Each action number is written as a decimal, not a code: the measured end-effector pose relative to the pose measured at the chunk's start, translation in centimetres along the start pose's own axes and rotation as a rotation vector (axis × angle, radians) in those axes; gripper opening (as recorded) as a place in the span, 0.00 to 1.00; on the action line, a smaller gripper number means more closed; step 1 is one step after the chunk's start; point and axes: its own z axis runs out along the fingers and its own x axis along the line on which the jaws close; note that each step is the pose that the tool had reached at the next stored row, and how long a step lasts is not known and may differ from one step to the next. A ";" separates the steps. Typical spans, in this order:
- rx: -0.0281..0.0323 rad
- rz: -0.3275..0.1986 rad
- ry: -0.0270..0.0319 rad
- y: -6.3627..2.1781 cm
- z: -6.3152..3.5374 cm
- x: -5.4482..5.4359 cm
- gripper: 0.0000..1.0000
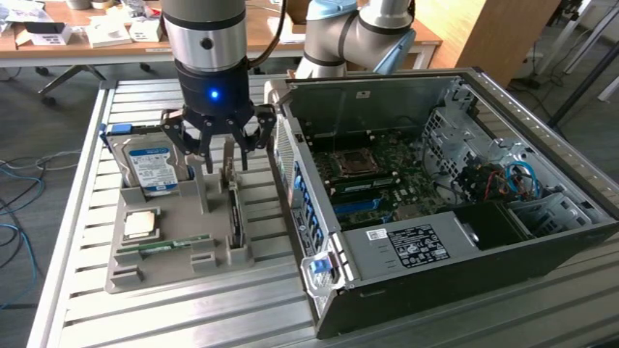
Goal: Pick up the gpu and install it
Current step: 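Pick up the gpu and move the gpu toward the slot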
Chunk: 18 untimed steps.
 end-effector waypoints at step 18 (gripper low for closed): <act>0.0000 0.000 -0.0001 -0.06 1.43 0.0 0.54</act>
